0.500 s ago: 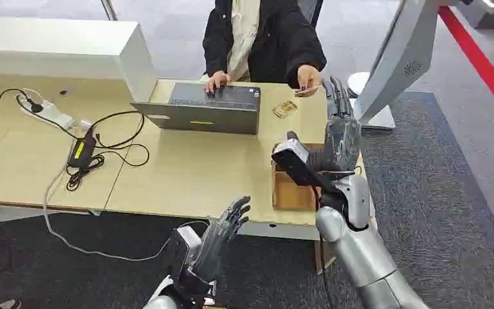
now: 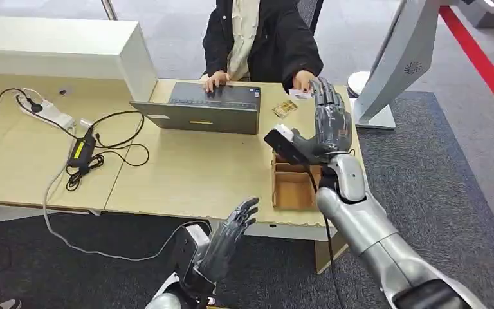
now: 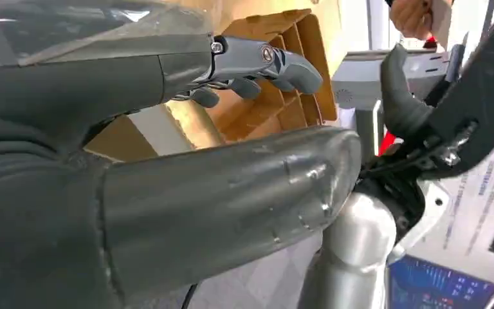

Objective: Pass the card to the sensor for recognition and then transmit it.

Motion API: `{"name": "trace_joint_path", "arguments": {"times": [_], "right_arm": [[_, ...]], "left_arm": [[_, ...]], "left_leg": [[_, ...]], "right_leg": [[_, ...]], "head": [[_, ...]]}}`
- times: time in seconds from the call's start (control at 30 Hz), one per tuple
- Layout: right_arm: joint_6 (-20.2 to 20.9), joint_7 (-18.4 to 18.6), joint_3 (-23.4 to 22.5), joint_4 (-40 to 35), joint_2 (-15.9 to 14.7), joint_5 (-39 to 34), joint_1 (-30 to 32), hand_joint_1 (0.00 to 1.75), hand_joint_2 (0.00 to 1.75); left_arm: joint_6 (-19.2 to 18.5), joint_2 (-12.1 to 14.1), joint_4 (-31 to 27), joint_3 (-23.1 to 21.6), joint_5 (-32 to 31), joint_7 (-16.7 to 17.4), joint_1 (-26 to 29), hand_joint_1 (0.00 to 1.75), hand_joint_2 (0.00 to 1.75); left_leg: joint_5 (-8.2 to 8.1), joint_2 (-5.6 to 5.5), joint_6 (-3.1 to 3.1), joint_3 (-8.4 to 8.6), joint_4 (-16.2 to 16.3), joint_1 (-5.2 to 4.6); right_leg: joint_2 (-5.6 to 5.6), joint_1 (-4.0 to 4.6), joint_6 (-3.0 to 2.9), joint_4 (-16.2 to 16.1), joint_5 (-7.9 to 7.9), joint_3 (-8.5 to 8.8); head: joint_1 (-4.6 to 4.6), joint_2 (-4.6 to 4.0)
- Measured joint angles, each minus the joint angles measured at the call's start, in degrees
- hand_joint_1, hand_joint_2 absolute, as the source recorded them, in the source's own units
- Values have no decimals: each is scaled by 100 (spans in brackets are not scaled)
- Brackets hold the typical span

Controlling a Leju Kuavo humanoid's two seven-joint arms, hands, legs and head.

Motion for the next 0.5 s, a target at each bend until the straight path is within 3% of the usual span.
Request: {"name": "trace_joint_path", "arguments": {"times": [0.5], "right_arm": [[-22,135,214,850,-216,-218,-258,0,175]], "left_arm": [[-74,2,0,-61,20,57,5,0,0]], "left_leg": [[0,0,0,1,1,0]], "right_leg": [[0,0,0,0,0,0]], "head": [[-2,0]]}}
